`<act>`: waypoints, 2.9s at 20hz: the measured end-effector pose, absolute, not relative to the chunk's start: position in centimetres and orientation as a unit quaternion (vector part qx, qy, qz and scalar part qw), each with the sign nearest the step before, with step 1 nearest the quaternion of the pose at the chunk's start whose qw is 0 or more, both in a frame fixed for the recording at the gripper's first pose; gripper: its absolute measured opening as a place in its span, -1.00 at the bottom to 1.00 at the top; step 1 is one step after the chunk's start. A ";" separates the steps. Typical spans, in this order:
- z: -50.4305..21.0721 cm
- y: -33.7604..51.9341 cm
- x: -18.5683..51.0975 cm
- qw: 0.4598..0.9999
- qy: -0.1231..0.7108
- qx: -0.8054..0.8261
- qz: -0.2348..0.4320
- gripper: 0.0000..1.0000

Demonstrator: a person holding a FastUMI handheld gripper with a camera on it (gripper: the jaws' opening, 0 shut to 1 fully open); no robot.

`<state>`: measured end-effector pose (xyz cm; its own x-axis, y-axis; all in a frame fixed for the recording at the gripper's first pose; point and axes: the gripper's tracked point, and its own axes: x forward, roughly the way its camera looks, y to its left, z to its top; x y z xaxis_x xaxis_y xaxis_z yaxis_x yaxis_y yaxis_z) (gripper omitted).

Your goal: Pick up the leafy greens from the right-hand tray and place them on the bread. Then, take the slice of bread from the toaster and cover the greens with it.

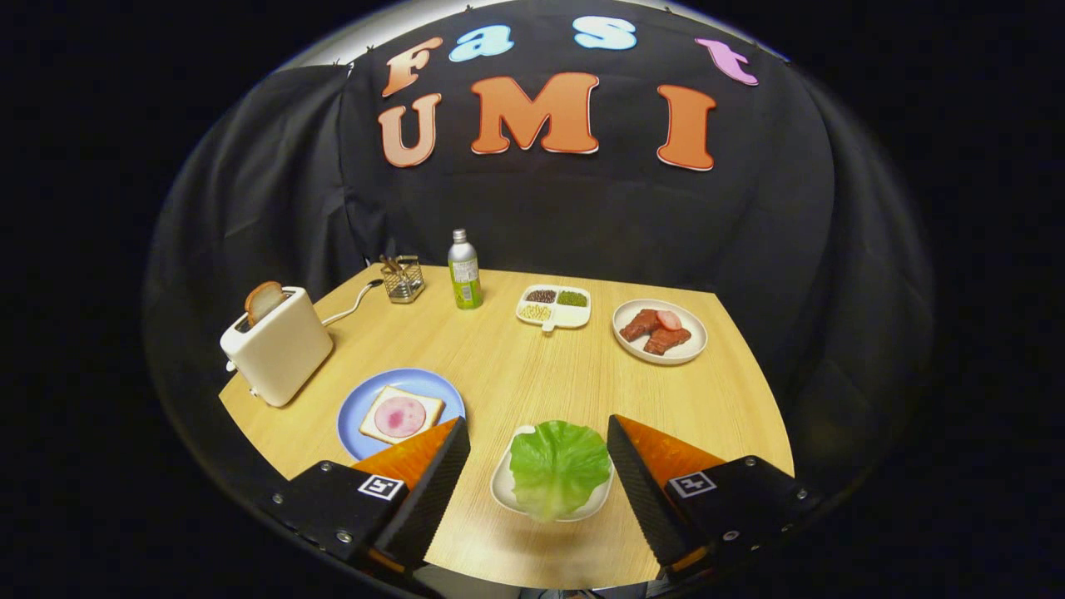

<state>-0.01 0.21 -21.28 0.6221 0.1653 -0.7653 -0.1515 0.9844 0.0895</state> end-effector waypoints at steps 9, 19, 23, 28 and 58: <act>-29.4 -0.7 -1.7 0.824 0.559 0.011 0.090 1.00; -35.1 -0.4 -2.0 0.753 0.651 0.041 0.088 0.93; -37.6 -1.2 -2.0 0.731 0.678 0.036 0.061 0.86; -39.0 -0.7 -2.2 0.724 0.687 0.031 0.046 0.75; -31.2 3.6 1.7 0.797 0.597 0.067 0.061 -0.98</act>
<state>1.65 3.56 -31.17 0.2803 0.1779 -0.9433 -0.0178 0.9835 0.1802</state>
